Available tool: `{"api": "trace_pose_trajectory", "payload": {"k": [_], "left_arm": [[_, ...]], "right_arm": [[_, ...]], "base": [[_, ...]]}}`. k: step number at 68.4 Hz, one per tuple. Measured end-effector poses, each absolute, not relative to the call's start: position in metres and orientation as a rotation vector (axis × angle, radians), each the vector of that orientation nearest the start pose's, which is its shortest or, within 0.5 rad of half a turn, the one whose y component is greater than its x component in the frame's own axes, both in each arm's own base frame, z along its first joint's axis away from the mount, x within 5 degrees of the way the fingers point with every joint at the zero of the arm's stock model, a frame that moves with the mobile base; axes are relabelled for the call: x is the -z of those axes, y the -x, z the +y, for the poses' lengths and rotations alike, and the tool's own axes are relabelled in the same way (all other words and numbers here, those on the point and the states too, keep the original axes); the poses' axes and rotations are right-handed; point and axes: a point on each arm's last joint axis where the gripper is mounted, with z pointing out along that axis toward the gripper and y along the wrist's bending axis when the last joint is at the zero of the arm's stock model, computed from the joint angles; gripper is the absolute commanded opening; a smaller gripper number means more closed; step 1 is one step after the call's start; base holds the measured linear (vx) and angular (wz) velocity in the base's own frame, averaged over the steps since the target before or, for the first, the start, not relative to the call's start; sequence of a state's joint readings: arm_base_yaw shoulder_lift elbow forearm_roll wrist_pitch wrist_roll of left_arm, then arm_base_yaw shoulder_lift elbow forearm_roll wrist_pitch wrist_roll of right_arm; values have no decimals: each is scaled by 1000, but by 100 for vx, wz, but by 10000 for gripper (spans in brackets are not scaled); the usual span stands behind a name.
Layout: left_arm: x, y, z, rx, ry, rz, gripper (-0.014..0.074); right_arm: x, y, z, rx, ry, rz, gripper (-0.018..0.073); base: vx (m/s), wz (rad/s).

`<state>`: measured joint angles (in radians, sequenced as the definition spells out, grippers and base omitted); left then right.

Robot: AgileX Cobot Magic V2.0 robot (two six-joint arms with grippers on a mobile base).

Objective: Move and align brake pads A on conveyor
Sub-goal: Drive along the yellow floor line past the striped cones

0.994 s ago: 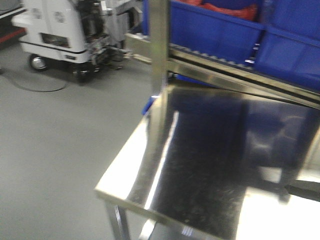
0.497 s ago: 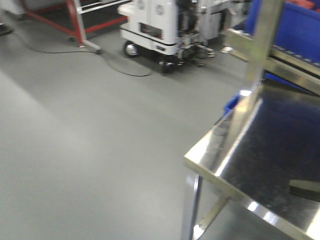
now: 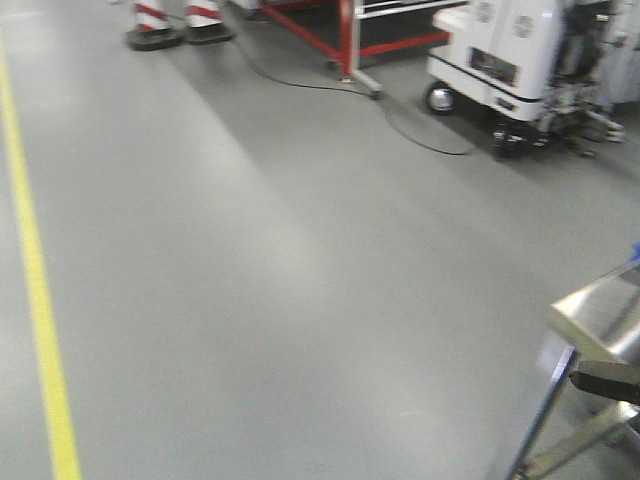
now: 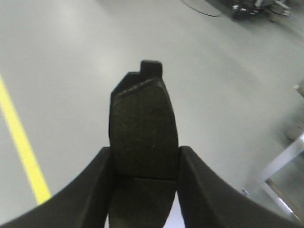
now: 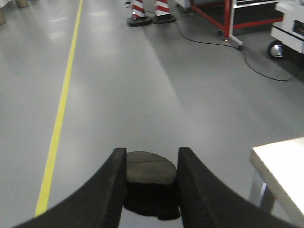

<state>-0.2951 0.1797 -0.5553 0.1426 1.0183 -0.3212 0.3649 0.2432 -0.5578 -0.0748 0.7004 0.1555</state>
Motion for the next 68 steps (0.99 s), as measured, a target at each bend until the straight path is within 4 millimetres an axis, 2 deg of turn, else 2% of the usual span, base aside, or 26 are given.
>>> {"api": "trace_pose_trajectory", "payload": {"k": [38,68], "left_arm": [[-296,-23,5,193,20,2123,-6],[-296,-23,5,193,20,2124,-6]], "right_arm": [[-320,-43,12,-274,216,1866,-4],[-320,-43,12,-274,216,1866,-4]], "base": [[-15,69],[-6,29]]}}
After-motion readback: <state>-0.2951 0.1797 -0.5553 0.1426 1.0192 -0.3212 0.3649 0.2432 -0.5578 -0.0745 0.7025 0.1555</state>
